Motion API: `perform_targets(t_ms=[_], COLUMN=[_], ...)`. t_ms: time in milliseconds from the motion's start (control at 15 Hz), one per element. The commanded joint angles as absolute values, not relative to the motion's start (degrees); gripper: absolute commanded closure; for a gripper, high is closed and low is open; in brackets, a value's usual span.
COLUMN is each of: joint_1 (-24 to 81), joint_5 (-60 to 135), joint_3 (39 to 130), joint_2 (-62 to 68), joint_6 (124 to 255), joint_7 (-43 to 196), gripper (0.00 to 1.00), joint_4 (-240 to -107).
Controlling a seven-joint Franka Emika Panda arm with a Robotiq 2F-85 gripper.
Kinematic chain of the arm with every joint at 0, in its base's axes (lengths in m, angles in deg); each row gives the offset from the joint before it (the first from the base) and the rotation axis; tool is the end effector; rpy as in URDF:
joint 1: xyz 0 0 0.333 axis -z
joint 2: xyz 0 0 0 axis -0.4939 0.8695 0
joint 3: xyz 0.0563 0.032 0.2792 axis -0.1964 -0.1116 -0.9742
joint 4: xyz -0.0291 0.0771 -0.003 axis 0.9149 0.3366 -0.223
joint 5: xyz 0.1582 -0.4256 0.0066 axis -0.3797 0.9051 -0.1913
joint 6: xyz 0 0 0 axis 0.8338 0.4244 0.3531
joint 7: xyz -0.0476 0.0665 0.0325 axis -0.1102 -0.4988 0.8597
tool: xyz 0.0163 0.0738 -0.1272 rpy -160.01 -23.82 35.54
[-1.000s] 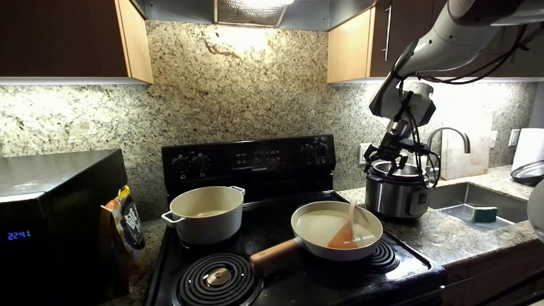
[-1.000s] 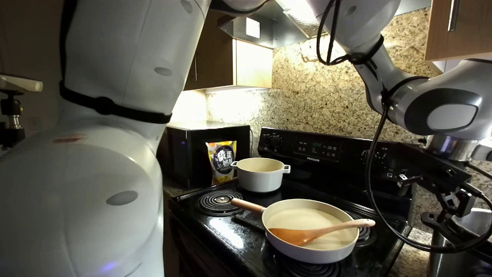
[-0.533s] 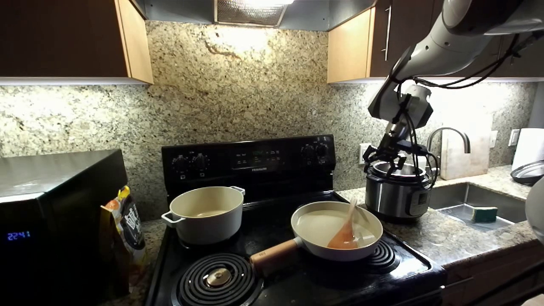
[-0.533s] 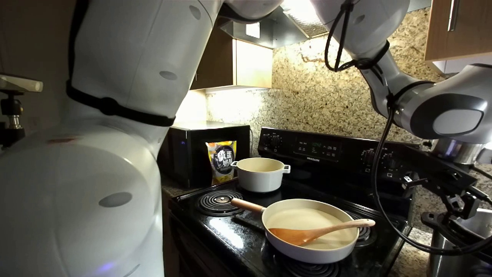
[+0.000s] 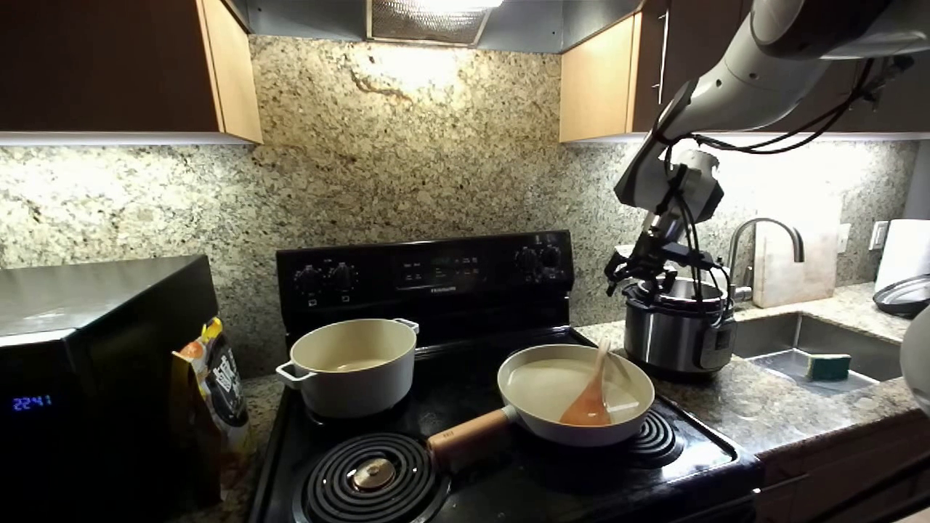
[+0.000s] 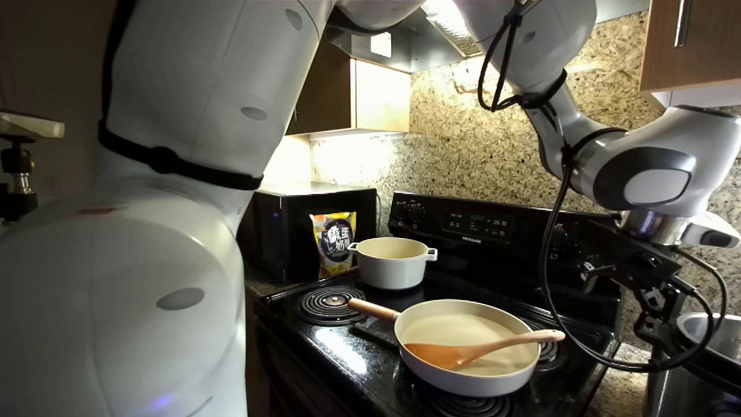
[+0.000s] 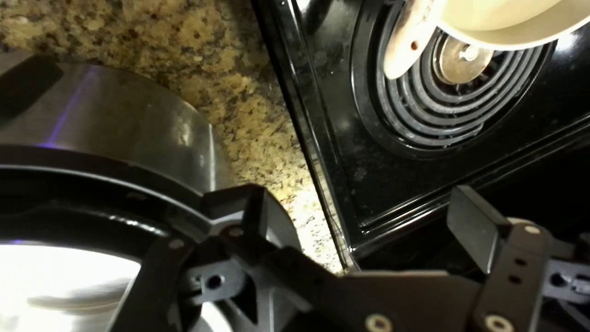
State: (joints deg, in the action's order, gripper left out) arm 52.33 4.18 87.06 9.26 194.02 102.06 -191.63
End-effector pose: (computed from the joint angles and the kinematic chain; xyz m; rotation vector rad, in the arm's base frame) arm 0.5961 -0.3130 0.1874 -2.7800 0.7344 -0.3386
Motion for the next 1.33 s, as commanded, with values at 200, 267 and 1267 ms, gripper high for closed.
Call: perform_targets(t_ms=[200, 267, 1267], joint_1=[48.7, 48.0, 39.3], joint_5=[2.4, 2.1, 3.8], joint_3=[83.2, 82.6, 82.0], joint_2=[5.3, 5.3, 1.6], joint_6=[203.7, 205.5, 220.0], joint_7=[101.1, 100.1, 77.9], gripper=[0.0, 0.0, 0.0], joint_4=[-200.4, -201.3, -210.3])
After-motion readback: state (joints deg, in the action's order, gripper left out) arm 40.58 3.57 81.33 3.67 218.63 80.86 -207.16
